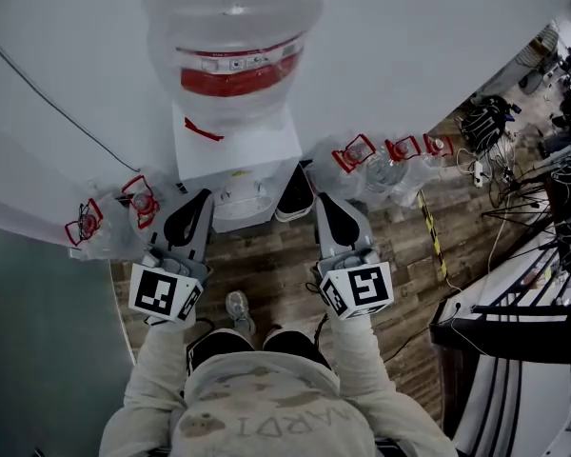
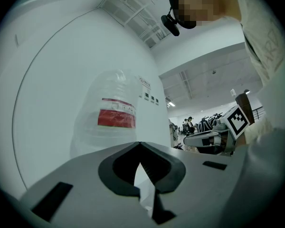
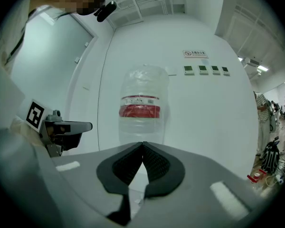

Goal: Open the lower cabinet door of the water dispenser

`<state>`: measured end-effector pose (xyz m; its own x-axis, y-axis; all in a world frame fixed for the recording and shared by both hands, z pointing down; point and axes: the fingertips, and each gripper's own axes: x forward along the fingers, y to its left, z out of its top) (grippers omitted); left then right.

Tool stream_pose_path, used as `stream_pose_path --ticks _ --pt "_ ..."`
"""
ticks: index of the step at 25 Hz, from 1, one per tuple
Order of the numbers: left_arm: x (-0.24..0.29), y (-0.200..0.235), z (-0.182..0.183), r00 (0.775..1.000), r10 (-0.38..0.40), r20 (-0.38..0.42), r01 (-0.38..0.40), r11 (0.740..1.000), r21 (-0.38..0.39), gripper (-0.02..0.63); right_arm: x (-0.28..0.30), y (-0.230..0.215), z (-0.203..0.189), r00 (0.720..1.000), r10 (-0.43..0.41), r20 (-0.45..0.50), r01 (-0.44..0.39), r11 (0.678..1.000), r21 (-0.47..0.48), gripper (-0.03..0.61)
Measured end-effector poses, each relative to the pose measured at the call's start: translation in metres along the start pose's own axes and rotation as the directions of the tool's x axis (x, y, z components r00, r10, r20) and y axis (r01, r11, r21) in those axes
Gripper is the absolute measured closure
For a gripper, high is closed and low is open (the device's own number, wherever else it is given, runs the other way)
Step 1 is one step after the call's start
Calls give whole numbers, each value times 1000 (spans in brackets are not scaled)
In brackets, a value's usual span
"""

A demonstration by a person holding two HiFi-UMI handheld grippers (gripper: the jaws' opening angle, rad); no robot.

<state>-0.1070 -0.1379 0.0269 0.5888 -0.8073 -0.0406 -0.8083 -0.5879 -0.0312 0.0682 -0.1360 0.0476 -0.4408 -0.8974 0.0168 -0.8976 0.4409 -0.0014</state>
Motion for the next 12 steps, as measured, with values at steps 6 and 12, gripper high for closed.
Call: stream_pose_path --ticks 6,12 --pt "4 9 -30 999 -15 -47 13 999 -33 612 11 5 -30 999 -5 -49 6 999 32 569" --pt "10 14 -56 997 -36 -75 34 999 -39 612 18 5 -57 997 -12 -79 16 999 49 569"
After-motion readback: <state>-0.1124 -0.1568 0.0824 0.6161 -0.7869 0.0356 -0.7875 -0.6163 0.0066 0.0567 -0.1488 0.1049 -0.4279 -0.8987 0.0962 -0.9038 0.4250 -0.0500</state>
